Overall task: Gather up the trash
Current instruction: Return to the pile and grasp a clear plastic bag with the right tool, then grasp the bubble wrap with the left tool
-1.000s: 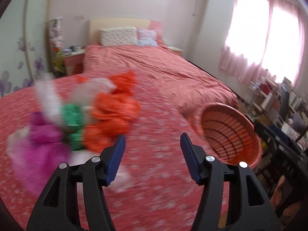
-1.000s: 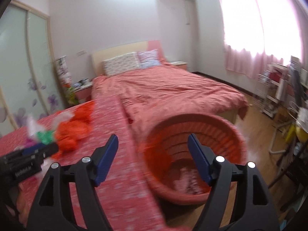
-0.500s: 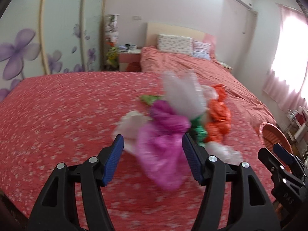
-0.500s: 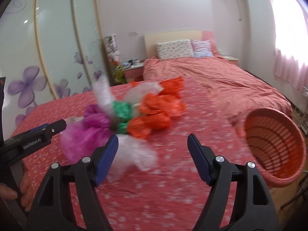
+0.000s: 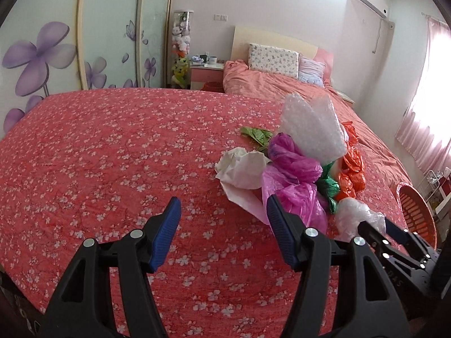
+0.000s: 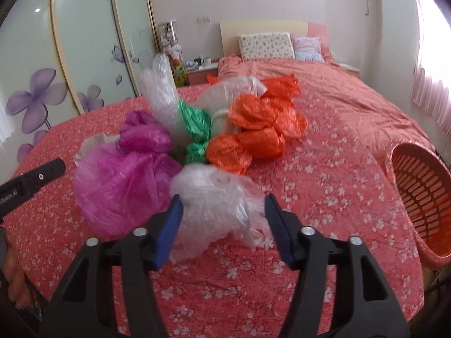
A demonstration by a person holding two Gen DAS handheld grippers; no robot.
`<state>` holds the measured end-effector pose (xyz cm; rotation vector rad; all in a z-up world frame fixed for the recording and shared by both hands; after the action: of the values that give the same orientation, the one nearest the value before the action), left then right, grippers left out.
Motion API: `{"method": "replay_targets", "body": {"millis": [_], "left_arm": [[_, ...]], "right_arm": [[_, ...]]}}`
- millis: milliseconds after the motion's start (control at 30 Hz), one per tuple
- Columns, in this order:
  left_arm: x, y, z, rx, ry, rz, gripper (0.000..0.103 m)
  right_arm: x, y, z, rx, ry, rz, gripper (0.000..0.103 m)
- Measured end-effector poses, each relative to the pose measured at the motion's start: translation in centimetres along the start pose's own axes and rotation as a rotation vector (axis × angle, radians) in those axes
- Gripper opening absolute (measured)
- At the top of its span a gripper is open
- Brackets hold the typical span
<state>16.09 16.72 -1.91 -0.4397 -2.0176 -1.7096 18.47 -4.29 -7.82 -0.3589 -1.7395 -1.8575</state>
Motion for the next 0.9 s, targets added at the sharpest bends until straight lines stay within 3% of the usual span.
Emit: {"method": "replay_targets", "body": {"millis": [33, 100, 167, 233, 600, 900], "left_arm": [[-0.1, -0.1, -0.1, -0.002, -0.003, 0.004, 0.063], [-0.1, -0.2, -0.5, -0.007, -0.007, 0.007, 0.063], [-0.2, -0.4, -0.9, -0.012, -0.015, 0.012, 0.063], [-0.3, -0.4, -1.3, -0.013, -0.023, 0.015, 0.063], [-0.7, 1.6, -5.9, -0.028, -0.086, -0.003, 0.063], [-4.4, 4.0, -10.9, -0.027, -0.068, 0.001, 0.065]], "right_arm": [[-0.2, -0.2, -0.1, -0.002, 0.003, 0.011, 0.048], [-0.5, -0.6, -0.3, -0.001, 0.004, 0.026, 0.031], [-0.5, -0.8, -0.6, 0.0, -0.003, 0.031, 0.021], [-0.4, -0.8, -1.0, -0.009, 0.001, 0.029, 0.017], [3.6, -0.2, -5.6, -0.064, -0.087, -0.058, 0.013], [5.0, 0.1, -10.6, -0.139, -0.146, -0.072, 0.013]]}}
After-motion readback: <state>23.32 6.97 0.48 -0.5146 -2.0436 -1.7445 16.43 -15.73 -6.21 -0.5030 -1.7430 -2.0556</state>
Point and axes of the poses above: each gripper's, at about its wrist camera, not at the fingertips, and x roughly against the way its jaws point, z to its left, y to its top, the point moved 2 cm from there along -x, roughly the way its jaws point, and after that the axes turned 8 degrees about -z, right-handed, at the moved point
